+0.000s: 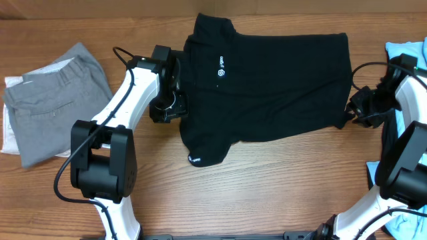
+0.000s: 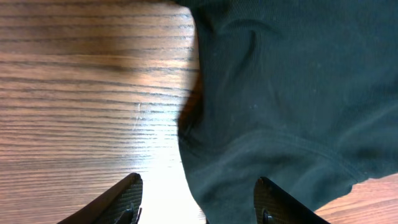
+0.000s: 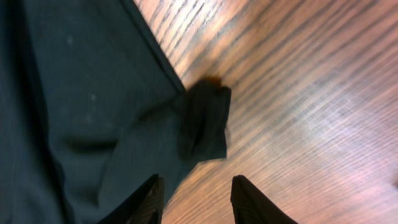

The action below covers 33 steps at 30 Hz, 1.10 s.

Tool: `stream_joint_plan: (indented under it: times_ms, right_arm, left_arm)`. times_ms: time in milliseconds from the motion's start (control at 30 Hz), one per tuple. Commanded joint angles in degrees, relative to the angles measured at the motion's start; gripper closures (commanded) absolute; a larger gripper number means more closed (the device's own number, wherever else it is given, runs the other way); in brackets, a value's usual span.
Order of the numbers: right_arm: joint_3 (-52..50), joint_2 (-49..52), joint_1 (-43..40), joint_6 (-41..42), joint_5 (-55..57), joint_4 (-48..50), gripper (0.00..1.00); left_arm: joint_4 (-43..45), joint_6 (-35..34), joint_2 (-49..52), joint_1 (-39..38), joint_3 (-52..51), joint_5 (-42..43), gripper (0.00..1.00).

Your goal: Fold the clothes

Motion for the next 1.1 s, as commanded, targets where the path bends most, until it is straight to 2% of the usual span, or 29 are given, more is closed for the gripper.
stream_joint_plan:
  times_ms: [0, 67, 233, 333, 400, 700, 867, 1067]
  right_arm:
    - [-4.09, -0.15, -0.33, 3.32, -0.72, 3.89, 0.57]
    - [-6.05, -0.15, -0.33, 3.8, -0.72, 7.06, 0.54]
    - [-7.13, -0.15, -0.33, 4.9, -0.66, 10.71, 0.54]
    - [-7.13, -0.15, -0.33, 5.73, -0.44, 11.72, 0.57]
    - [-7.15, -0.15, -0.33, 5.99, 0.66, 11.72, 0.67]
    - [-7.21, 0.0, -0.33, 6.14, 3.19, 12.15, 0.68]
    - [-7.21, 0.07, -0.33, 6.12, 3.65, 12.76, 0.96]
    - [-7.21, 0.07, -0.33, 5.81, 5.11, 12.02, 0.96]
  left_arm:
    - [0.02, 1.27, 0.72, -0.07, 0.9, -1.66, 0.39]
    - [0.15, 1.27, 0.72, -0.07, 0.87, -1.79, 0.39]
    - [0.66, 1.27, 0.72, -0.07, 0.87, -1.77, 0.38]
    - [0.68, 1.27, 0.72, -0.07, 0.87, -1.79, 0.39]
    - [0.68, 1.27, 0.72, -0.07, 0.9, -1.81, 0.39]
    - [0.63, 1.27, 0.72, -0.07, 0.87, -1.79, 0.38]
    - [-0.11, 1.22, 0.72, -0.07, 0.87, -1.73, 0.38]
    - [-2.69, 1.25, 0.72, -0.07, 0.87, -1.55, 0.38]
